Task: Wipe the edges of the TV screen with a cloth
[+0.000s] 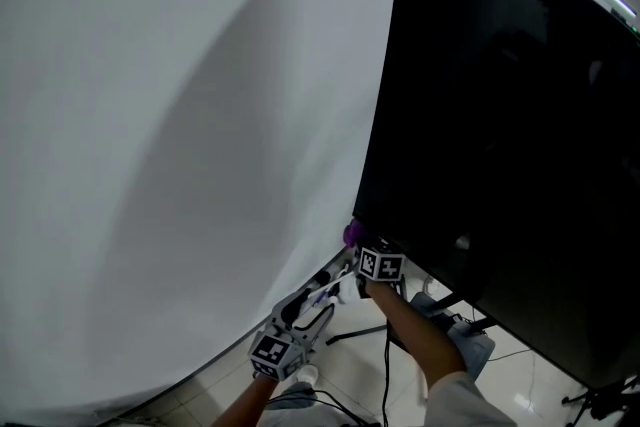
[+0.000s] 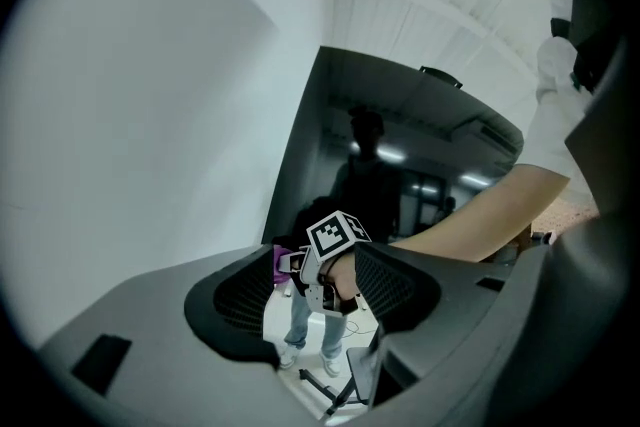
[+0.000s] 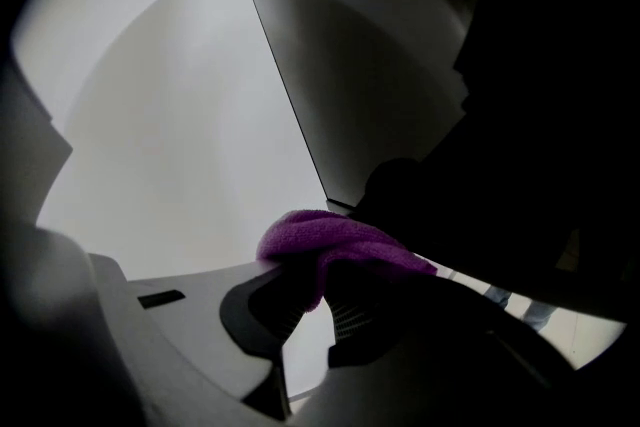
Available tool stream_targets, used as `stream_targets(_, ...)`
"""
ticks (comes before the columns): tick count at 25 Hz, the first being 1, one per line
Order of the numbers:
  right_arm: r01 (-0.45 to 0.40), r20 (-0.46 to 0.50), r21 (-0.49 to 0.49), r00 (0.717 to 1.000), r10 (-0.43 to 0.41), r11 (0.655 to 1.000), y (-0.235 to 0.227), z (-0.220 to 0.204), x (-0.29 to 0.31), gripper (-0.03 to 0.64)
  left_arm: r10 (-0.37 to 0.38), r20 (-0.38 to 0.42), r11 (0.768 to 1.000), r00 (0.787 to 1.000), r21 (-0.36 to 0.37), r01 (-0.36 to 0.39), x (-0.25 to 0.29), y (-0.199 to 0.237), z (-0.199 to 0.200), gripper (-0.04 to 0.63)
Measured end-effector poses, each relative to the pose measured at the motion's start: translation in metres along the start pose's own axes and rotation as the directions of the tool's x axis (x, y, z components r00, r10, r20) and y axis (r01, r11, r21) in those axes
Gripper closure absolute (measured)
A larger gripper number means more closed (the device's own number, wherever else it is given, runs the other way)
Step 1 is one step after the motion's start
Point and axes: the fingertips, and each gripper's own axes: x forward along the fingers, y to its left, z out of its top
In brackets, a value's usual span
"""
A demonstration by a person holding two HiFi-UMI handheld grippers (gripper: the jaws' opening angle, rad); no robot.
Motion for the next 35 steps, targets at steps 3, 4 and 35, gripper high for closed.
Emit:
stream_targets(3,-0.018,0.005,0.001,1.0,0.018,1.0,0.016,0.01,0.017,0.572,0.034,0.012,0.999,0.999,-0.004,-0.034,-0.009,0.015,0.006,0.364)
stream_targets(4,-0.026,0.011,-0.003,1.0,0.026,1.0,0.022,0.015,0.02,0.572,0.045,0.013,0.999,0.999,-0.014,-0.045,-0.012,0.018,0.01,0.364)
stream_targets(35,-0.042,0.462,-0.105,0.882,0.086,0.994,0.146,0.308,-0.097,0.573,-0.067,0.119,0.993,0.991,0.108,0.054,0.017,0.009,0.085,0.364)
